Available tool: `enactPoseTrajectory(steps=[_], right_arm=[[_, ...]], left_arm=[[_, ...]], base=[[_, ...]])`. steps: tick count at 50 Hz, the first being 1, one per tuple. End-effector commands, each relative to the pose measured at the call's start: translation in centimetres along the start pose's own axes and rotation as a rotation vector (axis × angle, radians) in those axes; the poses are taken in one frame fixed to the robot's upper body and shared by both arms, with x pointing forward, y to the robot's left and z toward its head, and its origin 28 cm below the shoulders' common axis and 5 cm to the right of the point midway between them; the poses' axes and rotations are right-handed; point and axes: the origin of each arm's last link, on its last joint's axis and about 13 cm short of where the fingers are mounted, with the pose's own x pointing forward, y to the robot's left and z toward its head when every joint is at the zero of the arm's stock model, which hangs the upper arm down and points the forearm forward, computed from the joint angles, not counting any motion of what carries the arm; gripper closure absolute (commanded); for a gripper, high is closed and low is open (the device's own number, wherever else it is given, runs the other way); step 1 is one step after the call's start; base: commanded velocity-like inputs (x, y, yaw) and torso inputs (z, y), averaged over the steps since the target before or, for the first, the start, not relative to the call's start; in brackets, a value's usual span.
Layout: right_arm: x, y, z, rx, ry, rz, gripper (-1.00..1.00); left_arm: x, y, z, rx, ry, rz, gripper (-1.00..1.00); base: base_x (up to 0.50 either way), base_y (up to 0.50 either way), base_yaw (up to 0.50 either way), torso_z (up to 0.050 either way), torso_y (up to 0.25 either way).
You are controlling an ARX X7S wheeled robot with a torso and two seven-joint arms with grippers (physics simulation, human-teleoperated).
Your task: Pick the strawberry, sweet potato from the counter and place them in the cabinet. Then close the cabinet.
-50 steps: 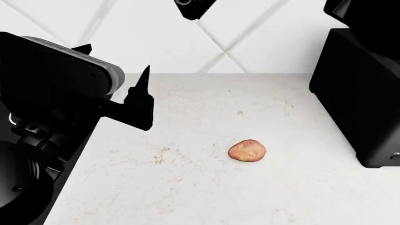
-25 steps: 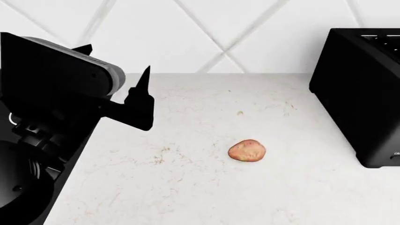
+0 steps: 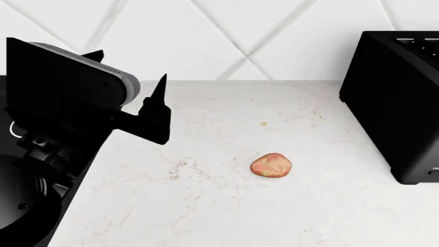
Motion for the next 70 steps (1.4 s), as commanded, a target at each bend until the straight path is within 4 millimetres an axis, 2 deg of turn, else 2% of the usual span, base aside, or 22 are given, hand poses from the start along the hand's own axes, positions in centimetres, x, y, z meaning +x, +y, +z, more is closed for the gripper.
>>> enactPoseTrajectory(steps=[1, 16, 38, 39, 55, 70], right_arm=[[1.7, -1.6, 0.1, 0.008, 0.031, -0.009, 1.0], [1.0, -2.2, -0.7, 0.148, 0.139, -0.002, 1.0], [0.6, -2.2, -0.6, 0.16, 0.225, -0.002, 1.0], [0.5, -2.2, -0.6, 0.159, 0.231, -0.005, -1.0], [0.4, -2.3, -0.4, 0.151, 0.234, -0.008, -1.0], [1.1, -1.8, 2.8, 0.133, -0.084, 0.182, -1.0]], left_arm=[[0.1, 0.0, 0.0, 0.001, 0.0, -0.005, -1.0], [0.0, 0.2, -0.2, -0.005, 0.0, 0.0, -1.0], [0.1, 0.2, -0.1, -0.004, -0.001, 0.002, -1.0], [0.1, 0.2, -0.1, -0.004, -0.001, 0.002, -1.0], [0.0, 0.1, -0.3, -0.005, -0.003, -0.003, -1.0], [-0.1, 0.0, -0.3, -0.008, -0.005, -0.005, -1.0]], base=[[0.0, 0.0, 0.0, 0.0, 0.0], [0.0, 0.0, 0.0, 0.0, 0.0], [0.0, 0.0, 0.0, 0.0, 0.0], [0.0, 0.0, 0.0, 0.0, 0.0], [0.0, 0.0, 0.0, 0.0, 0.0], [0.0, 0.0, 0.0, 0.0, 0.0]])
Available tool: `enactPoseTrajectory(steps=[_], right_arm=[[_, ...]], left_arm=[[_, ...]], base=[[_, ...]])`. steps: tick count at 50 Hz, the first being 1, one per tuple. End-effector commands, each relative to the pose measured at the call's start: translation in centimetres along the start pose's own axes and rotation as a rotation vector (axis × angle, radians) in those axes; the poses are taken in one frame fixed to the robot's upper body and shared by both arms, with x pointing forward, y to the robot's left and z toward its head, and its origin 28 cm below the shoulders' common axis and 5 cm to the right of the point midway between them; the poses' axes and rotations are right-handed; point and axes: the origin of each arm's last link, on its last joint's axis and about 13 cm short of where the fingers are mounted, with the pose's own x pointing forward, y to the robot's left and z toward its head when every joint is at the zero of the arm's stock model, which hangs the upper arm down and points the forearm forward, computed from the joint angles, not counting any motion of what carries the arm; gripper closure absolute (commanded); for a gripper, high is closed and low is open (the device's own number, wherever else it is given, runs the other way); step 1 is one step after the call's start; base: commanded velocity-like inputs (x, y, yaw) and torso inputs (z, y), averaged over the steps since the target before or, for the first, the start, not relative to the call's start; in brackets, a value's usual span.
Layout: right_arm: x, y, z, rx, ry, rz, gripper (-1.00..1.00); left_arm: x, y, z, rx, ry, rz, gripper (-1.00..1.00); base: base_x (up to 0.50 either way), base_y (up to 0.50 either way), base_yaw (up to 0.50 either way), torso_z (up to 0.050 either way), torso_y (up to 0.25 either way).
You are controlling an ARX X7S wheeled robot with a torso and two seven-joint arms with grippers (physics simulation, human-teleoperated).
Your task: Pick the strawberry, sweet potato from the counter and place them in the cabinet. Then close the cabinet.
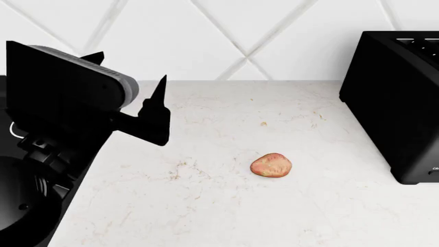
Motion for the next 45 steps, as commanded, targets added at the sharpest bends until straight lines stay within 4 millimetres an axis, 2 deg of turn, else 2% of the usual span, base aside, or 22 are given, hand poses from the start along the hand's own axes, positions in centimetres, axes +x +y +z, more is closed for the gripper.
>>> enactPoseTrajectory(steps=[1, 12, 26, 45], right_arm=[[0.0, 0.6, 1.9, -0.01, -0.161, 0.145, -1.0], [-0.4, 1.3, 3.2, 0.029, -0.232, 0.352, -1.0], [-2.9, 2.6, 3.7, 0.063, -0.296, 0.568, -1.0], [-5.4, 5.0, 1.9, 0.029, -0.084, 0.848, -1.0]], left_arm=[[-0.1, -0.1, 0.0, -0.001, -0.002, 0.0, -1.0], [-0.1, 0.0, 0.0, -0.003, -0.001, 0.005, -1.0], [-0.1, 0.0, -0.1, -0.001, 0.001, 0.006, -1.0], [-0.2, 0.1, -0.2, -0.003, 0.004, 0.016, -1.0]], base=[[0.0, 0.0, 0.0, 0.0, 0.0], [0.0, 0.0, 0.0, 0.0, 0.0], [0.0, 0.0, 0.0, 0.0, 0.0], [0.0, 0.0, 0.0, 0.0, 0.0]])
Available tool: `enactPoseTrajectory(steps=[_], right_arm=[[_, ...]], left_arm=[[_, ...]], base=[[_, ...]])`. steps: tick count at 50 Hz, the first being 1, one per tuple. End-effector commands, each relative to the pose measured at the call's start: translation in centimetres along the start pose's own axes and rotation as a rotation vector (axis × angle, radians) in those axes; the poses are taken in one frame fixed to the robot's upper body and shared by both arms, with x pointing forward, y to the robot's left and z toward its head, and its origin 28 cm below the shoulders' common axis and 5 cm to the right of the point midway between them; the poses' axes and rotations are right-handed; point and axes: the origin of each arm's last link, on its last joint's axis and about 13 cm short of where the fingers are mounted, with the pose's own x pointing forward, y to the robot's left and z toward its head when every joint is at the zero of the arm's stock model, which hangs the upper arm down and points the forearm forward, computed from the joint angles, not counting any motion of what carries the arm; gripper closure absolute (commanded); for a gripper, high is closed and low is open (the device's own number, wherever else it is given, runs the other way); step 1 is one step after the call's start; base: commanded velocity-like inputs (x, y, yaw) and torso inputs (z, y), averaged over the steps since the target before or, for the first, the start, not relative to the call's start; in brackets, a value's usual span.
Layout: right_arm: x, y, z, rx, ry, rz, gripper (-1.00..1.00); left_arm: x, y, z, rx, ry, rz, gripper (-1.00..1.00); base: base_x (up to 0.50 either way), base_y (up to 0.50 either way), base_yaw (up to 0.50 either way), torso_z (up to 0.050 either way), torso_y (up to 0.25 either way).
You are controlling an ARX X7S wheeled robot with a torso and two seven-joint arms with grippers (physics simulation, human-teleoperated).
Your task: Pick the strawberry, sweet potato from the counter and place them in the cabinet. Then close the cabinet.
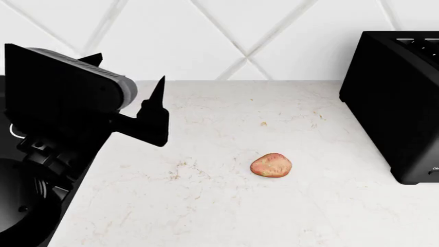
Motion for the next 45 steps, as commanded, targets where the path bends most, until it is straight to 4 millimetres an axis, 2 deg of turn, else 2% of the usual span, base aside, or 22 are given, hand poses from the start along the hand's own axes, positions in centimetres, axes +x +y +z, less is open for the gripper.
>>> enactPoseTrajectory(steps=[1, 10, 22, 36, 45], right_arm=[[-0.5, 2.1, -0.8, 0.022, 0.117, 0.148, -1.0], [-0.8, 3.4, -1.0, 0.017, 0.19, 0.222, -1.0], [-1.0, 4.6, -2.1, 0.017, 0.288, 0.28, -1.0], [-2.7, 5.3, -4.8, 0.072, 0.37, 0.232, -1.0], [-4.0, 5.7, -5.8, 0.107, 0.394, 0.2, -1.0]], left_arm=[[-0.1, 0.1, -0.1, -0.001, 0.002, 0.008, -1.0], [0.0, 0.2, -0.3, -0.004, 0.008, 0.019, -1.0], [0.0, 0.3, -0.4, -0.005, 0.01, 0.026, -1.0], [0.0, 0.3, -0.4, -0.007, 0.009, 0.028, -1.0], [-0.1, 0.2, -0.3, -0.005, 0.009, 0.026, -1.0]], base=[[0.0, 0.0, 0.0, 0.0, 0.0], [0.0, 0.0, 0.0, 0.0, 0.0], [0.0, 0.0, 0.0, 0.0, 0.0], [0.0, 0.0, 0.0, 0.0, 0.0], [0.0, 0.0, 0.0, 0.0, 0.0]])
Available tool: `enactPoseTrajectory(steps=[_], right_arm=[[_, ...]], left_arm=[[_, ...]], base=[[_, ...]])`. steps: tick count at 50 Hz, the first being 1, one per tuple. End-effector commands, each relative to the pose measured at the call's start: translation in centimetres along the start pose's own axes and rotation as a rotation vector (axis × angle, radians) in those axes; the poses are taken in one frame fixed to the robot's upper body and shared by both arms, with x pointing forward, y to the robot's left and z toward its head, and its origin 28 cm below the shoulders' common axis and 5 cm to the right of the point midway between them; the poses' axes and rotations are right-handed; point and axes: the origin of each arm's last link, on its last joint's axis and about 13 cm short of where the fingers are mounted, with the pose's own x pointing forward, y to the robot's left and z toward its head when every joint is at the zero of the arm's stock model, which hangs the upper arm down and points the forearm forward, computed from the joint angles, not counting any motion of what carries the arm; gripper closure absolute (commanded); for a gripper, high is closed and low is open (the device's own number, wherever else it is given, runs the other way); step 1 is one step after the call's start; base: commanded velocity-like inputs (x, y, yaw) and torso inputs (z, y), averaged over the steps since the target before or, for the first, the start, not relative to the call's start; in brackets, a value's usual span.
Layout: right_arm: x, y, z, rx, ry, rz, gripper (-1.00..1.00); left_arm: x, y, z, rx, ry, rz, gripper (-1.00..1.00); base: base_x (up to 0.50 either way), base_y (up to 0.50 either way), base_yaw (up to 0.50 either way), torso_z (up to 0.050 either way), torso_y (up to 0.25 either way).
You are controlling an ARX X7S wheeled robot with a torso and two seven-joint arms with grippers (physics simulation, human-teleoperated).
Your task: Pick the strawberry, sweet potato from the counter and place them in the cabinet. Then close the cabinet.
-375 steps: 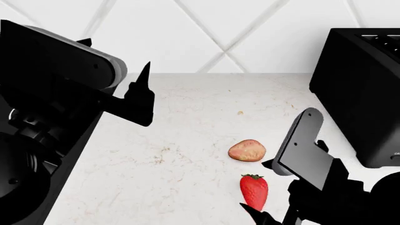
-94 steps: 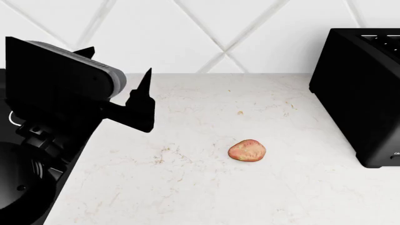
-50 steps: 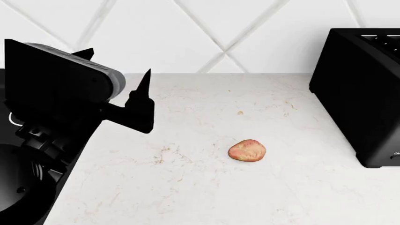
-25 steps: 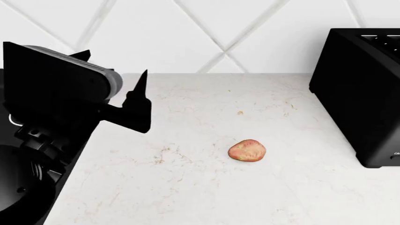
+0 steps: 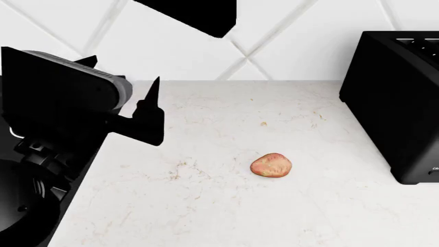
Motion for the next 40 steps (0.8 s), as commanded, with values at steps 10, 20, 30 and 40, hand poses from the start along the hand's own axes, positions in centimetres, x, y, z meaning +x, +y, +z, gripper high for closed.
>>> enactPoseTrajectory(steps=[10, 20, 30, 40], right_arm=[[-0.9, 1.6, -3.3, 0.093, 0.089, -0.012, -1.0], [-1.6, 1.7, -4.7, 0.132, 0.145, -0.056, -1.0], [-2.3, 1.8, -6.0, 0.169, 0.195, -0.095, -1.0], [-2.5, 1.9, -8.7, 0.226, 0.325, -0.123, -1.0]], left_arm=[[-0.1, 0.0, 0.0, -0.001, -0.002, 0.004, -1.0], [-0.1, 0.1, -0.1, -0.003, 0.0, 0.005, -1.0], [-0.1, 0.1, 0.1, -0.002, -0.002, 0.006, -1.0], [-0.1, 0.1, 0.1, -0.002, -0.005, 0.005, -1.0]], base=[[0.0, 0.0, 0.0, 0.0, 0.0], [0.0, 0.0, 0.0, 0.0, 0.0], [0.0, 0.0, 0.0, 0.0, 0.0], [0.0, 0.0, 0.0, 0.0, 0.0]])
